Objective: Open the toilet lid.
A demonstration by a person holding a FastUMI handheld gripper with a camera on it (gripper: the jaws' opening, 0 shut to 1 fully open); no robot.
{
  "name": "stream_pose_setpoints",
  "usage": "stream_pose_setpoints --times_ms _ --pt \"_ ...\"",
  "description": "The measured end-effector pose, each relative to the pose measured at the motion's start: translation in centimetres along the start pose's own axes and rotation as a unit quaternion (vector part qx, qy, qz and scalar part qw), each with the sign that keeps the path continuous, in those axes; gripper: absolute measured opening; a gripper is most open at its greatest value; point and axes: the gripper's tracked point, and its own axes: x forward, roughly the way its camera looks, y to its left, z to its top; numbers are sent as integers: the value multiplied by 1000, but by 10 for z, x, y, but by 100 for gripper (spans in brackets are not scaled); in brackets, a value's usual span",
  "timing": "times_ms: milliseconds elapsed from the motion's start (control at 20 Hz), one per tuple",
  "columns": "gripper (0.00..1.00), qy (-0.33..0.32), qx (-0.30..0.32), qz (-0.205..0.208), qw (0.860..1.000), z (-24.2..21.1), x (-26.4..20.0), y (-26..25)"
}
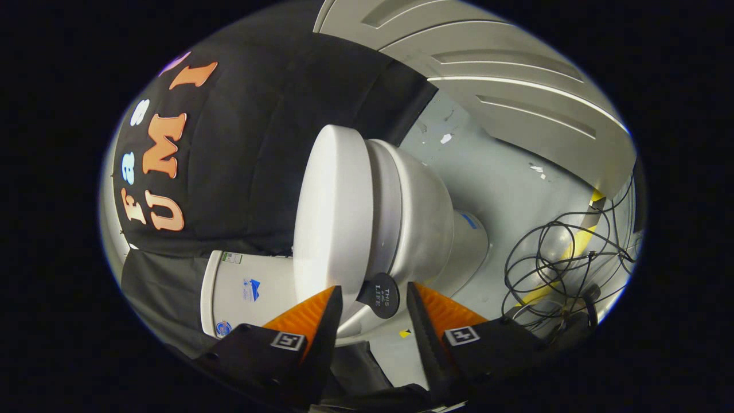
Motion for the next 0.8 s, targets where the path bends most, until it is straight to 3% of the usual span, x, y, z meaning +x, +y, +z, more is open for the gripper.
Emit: stream_pose_setpoints --times_ms 50,250,350,400,650,800 --pt "65 4 4 7 1000 -2 0 3" --pt "65 11 -2 2 1000 -5 6 0" --pt "46 15 5 4 1000 -5 9 -1" --pt "46 15 5 -5 1000 -5 9 -5" --pt "9 10 77 18 997 2 4 -2" --pt "9 3 41 12 999 1 7 -2"
